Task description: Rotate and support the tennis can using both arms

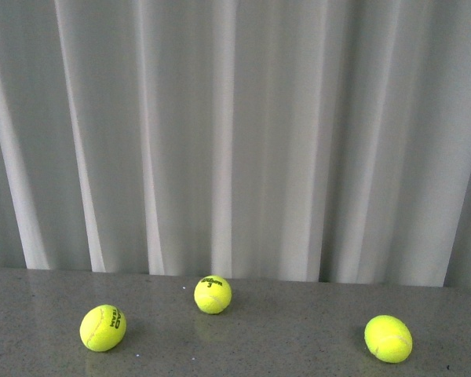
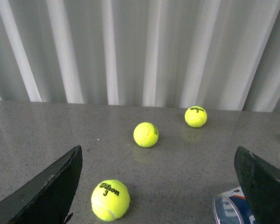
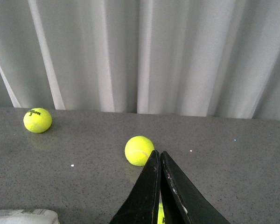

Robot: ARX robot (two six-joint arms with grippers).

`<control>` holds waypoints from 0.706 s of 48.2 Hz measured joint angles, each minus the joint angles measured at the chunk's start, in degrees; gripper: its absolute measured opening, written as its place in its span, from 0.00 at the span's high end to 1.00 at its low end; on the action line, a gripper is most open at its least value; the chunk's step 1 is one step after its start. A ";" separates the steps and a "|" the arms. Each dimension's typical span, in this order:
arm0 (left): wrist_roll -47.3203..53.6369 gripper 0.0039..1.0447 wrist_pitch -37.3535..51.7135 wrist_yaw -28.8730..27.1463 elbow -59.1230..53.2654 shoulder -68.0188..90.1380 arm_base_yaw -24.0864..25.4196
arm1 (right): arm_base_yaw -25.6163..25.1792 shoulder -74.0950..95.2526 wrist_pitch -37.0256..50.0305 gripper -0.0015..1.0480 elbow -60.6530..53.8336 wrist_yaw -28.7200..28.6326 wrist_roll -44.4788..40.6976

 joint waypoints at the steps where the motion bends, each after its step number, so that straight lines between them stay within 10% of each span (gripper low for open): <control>1: 0.02 0.06 0.00 0.02 0.00 0.00 0.00 | -0.24 -0.94 -0.63 0.97 -0.24 -0.24 -0.02; 34: 0.00 0.06 0.00 0.02 0.00 0.00 0.00 | -6.95 -32.54 -27.19 0.97 -4.37 -6.58 0.04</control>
